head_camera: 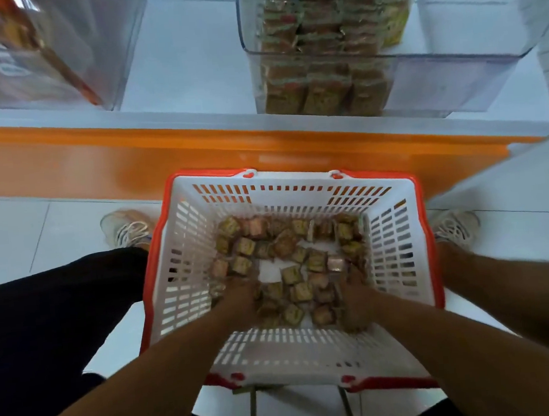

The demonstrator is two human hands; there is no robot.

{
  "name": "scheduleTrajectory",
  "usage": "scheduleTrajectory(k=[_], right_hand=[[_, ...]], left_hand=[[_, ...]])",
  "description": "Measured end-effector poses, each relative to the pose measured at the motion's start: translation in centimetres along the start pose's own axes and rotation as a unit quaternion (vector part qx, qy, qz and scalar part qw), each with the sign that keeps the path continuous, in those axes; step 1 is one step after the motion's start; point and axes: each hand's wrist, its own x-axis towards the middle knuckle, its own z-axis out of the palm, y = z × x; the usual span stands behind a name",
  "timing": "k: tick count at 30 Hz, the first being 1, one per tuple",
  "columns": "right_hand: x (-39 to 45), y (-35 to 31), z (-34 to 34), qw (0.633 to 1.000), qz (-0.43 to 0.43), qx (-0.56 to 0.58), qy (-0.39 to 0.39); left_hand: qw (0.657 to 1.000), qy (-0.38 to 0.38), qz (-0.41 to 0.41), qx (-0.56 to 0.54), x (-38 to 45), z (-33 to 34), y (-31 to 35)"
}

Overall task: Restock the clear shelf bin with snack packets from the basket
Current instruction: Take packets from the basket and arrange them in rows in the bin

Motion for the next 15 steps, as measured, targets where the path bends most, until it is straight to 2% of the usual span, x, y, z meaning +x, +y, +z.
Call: scheduleTrajectory(k=[1,3,4,9,15], right_hand=[[0.3,0.2,-0.1,1.000,-0.023,0.017,0.002],[1.1,0.6,0.4,0.999,-0.033,-0.012,0.007],[1.3,0.5,0.5,0.999,-0.030,-0.011,0.016],[2.2,-0.7,1.0,0.991,-0.078,-0.107,0.016],[2.4,-3.4,1.3,0.976,-0.014,-0.191,0.103]], left_hand=[[1.000,0.007,0.005,0.015,0.6,0.6,0.1],[0.991,0.012,0.000,0.132,1.8,1.6,0.0],[0.988,0.016,0.000,0.155,2.4,2.2,0.0],[0.979,0.013,0.059,0.196,4.4,3.5,0.1],[0.950,-0.009,0.083,0.300,5.2,3.3,0.5]])
